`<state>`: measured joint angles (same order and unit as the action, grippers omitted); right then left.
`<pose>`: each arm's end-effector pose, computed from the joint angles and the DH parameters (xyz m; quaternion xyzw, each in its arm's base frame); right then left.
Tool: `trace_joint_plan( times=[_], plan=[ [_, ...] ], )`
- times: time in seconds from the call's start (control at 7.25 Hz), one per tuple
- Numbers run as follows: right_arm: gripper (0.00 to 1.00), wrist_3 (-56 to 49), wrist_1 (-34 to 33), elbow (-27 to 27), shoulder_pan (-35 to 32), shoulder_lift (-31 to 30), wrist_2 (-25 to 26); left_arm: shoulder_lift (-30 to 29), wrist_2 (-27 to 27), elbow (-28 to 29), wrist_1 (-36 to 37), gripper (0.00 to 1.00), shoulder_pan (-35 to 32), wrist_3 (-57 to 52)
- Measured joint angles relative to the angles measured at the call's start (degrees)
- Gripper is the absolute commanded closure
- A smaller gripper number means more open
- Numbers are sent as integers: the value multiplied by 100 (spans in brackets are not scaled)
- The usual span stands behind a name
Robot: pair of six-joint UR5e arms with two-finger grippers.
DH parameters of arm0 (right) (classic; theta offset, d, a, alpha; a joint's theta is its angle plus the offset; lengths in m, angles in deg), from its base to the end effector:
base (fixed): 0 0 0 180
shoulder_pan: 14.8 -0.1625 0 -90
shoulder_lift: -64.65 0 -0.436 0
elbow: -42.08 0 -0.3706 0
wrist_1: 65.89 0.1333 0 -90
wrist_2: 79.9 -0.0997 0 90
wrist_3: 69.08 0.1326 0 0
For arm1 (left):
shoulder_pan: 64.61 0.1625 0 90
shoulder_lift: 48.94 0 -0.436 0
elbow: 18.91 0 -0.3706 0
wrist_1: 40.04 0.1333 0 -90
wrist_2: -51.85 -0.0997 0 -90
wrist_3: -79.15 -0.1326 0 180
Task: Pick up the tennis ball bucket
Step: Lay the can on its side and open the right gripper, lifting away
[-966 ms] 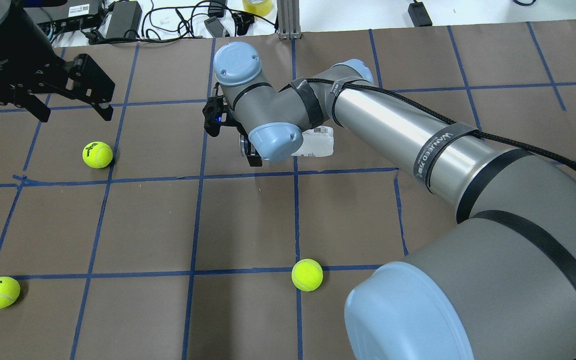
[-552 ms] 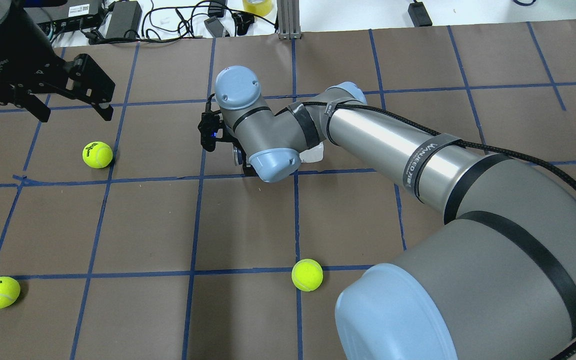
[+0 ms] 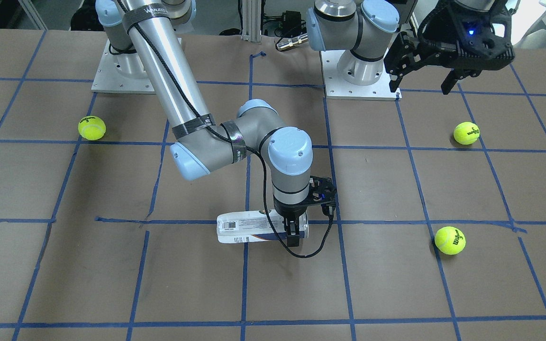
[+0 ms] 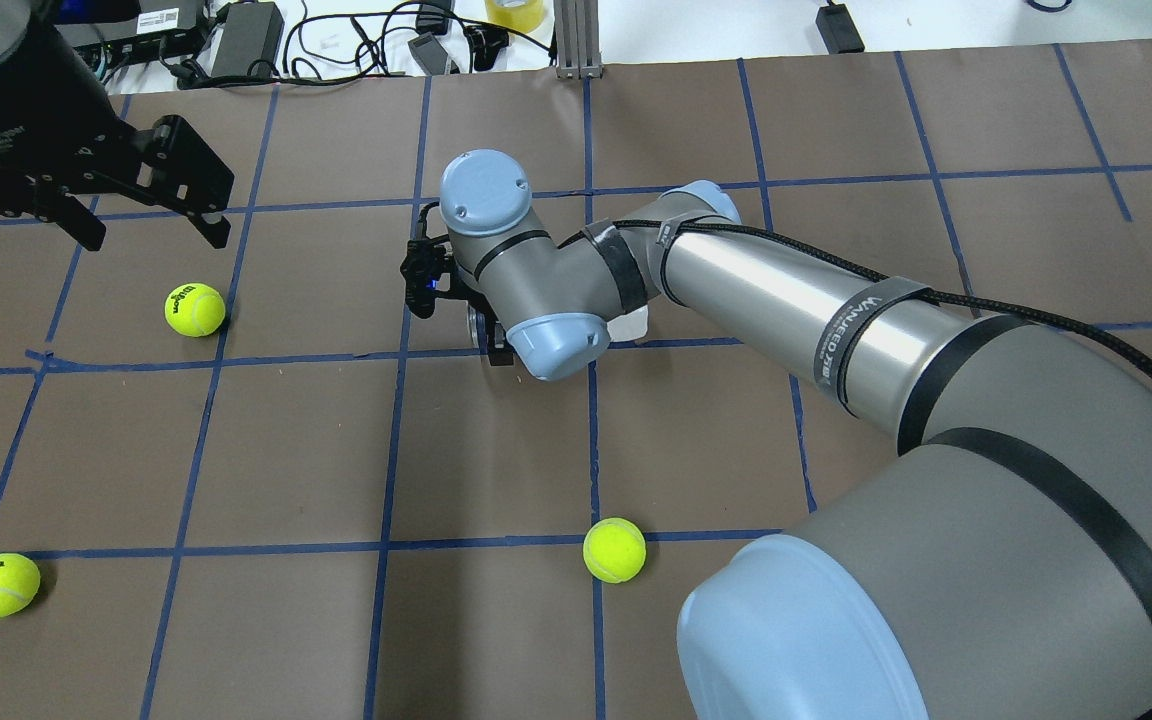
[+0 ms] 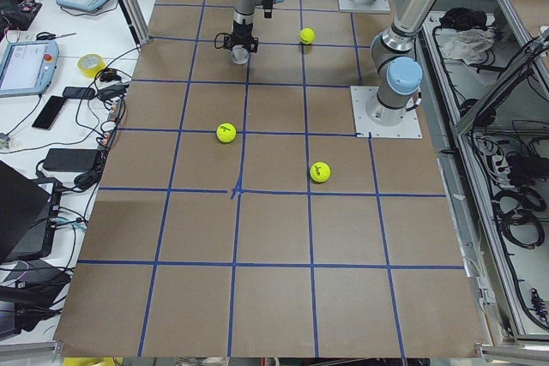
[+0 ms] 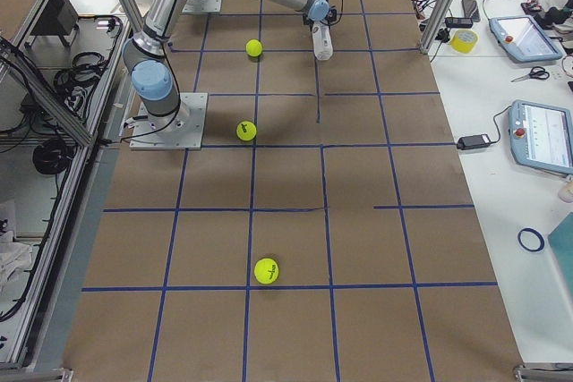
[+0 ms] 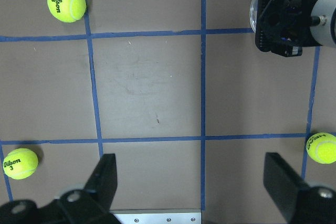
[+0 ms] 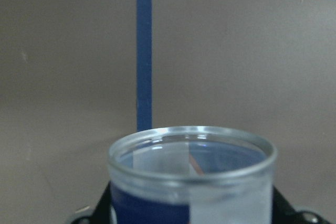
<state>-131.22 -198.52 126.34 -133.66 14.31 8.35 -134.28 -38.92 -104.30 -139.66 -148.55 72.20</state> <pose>0.4603 -0.5506 0.1754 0.7119 -0.6980 0.0771 0.0072 -0.0855 -0.4407 0.5236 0.0078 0.9999 0.0038 0.0063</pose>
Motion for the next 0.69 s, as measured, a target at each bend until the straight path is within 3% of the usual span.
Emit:
trace_joint_plan(
  times=[0.28, 0.69],
  plan=[
    [0, 43, 361, -62, 45, -275, -111, -41, 71, -35, 58, 0, 2, 0],
    [0, 68, 1075, -40, 614, -1077, -821, -253, 508, -213, 369, 0, 27, 17]
  ],
)
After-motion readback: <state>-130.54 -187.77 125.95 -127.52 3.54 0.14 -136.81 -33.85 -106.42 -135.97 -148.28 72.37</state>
